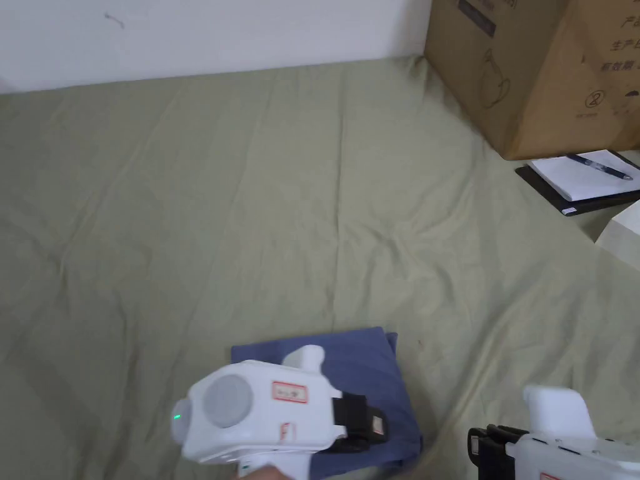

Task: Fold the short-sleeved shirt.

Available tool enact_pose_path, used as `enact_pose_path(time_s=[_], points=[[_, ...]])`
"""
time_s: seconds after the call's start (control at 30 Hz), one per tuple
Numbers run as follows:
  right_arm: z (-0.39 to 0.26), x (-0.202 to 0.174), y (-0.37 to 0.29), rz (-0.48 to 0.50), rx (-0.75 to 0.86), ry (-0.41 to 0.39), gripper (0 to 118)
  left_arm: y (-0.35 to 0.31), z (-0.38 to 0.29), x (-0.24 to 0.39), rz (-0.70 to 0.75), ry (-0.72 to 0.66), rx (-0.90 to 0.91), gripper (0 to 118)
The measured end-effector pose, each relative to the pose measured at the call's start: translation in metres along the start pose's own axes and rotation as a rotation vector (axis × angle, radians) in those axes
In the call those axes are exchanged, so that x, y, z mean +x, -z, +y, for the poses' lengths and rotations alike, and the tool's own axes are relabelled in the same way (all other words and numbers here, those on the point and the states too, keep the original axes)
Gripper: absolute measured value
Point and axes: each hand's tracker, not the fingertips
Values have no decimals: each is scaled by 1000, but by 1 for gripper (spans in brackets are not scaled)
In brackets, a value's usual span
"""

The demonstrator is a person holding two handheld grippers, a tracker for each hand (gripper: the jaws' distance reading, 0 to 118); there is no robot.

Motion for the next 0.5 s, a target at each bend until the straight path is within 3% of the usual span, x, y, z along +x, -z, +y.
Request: enact_pose_path(time_s=[0.07,0.1,0.17,0.23,0.33,0.4,0.5], points=[[8,-14,8,26,-3,-48,0,-33,-1,-24,-6,-11,44,6],[13,-23,14,50,-7,-81,0,-49,-3,-37,5,-20,56,15],[23,-41,30,94,-22,-129,0,-77,-8,-57,55,-35,95,43],[35,-61,54,142,-60,-169,0,-99,-14,-75,114,-27,142,49],[44,-86,91,104,-101,-243,0,-120,-23,-95,140,-67,195,88],[42,-95,114,24,-135,-271,0,-126,-24,-112,129,-126,236,88],[36,-94,127,22,-146,-279,0,-119,-15,-134,110,-205,226,88]])
